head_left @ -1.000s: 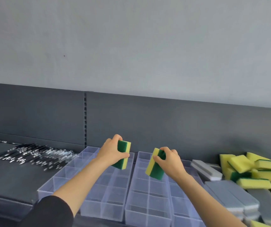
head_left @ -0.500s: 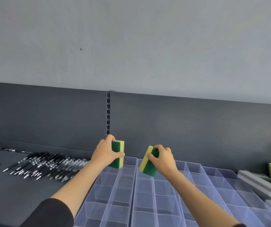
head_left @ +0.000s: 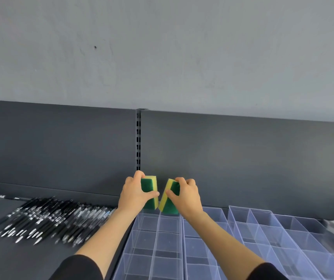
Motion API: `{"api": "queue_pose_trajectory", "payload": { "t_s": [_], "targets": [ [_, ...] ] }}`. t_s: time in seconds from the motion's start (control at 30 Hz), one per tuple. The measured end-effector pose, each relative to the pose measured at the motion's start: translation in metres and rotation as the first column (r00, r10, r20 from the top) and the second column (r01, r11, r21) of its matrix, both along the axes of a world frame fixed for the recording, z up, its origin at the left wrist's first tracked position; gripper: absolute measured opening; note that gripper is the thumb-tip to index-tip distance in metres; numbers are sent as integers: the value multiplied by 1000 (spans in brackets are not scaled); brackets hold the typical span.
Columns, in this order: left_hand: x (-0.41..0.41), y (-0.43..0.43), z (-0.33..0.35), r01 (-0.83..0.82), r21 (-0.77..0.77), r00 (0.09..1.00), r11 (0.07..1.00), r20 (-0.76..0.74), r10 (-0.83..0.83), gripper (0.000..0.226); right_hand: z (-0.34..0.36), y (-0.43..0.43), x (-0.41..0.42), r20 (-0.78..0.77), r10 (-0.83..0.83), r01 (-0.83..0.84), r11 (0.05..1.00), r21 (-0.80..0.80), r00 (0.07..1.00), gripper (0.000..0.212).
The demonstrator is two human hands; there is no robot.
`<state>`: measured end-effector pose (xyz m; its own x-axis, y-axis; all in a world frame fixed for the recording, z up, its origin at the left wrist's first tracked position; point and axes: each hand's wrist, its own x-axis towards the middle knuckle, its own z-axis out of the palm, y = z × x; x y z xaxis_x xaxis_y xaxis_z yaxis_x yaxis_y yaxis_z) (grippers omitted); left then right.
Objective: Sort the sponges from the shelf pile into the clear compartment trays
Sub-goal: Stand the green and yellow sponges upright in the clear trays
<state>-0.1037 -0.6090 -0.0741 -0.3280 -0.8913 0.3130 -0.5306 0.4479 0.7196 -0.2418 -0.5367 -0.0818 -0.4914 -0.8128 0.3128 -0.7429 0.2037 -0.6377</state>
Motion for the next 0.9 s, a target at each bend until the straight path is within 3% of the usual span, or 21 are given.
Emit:
{"api": "queue_pose_trajectory", "payload": {
  "t_s": [0.17,0.47,0.63,0.9],
  "targets": [
    [-12,-15,-12,13,-30,998,999,64,-11,53,-11,-12,-7,-68,-22,24,999,22,997,50],
    [-22,-20,-34,-9,-60,981,998,193,21,53,-29,-16,-9,-329,26,7,995,100,944,52],
    [-18,-20,-43,35,-55,973,998,232,-22,54,-34,-16,-9,-349,118,-73,988,138,930,55],
    [-10,-21,-52,89,-107,959,990,280,-56,24,-42,-7,-13,-310,181,-125,973,194,933,42]
  ]
}}
